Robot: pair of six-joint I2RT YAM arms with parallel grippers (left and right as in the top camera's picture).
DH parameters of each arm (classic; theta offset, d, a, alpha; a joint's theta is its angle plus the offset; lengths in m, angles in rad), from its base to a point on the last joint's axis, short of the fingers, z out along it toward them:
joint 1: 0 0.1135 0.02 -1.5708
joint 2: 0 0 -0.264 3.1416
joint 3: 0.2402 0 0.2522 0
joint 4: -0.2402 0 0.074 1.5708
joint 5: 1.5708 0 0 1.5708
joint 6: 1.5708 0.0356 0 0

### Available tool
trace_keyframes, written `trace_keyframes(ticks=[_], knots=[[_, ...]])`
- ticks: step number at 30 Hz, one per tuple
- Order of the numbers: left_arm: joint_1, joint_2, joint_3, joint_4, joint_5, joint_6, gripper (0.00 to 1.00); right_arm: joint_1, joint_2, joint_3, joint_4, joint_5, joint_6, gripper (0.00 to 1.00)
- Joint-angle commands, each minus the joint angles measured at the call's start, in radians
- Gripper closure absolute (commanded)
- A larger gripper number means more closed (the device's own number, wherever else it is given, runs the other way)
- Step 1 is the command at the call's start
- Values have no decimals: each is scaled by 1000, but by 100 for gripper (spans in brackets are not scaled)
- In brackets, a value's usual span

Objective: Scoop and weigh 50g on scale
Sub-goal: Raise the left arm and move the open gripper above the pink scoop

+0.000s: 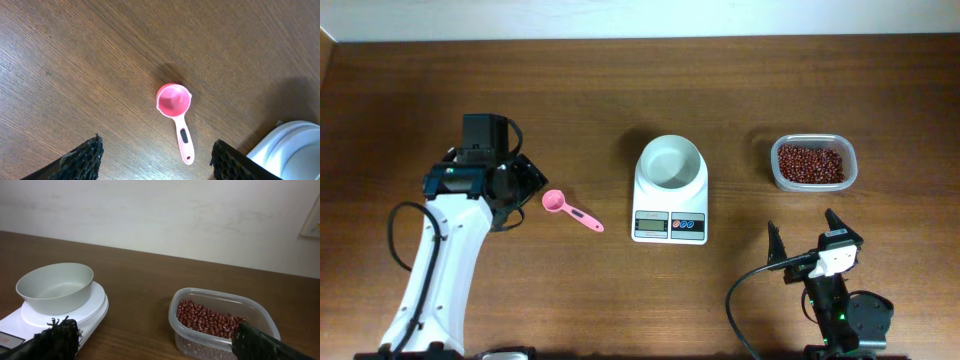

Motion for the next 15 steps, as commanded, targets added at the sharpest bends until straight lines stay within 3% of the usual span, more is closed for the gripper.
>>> trace_keyframes(ticks=[1,13,15], knots=[[-2,35,11,1,0,-3,27,-3,-8,-5,-5,12,4,1],[-2,58,10,2,0,-3,28,-3,-8,-5,-5,12,4,1],[-2,58,10,2,0,-3,32,-3,-8,-5,-5,12,4,1]])
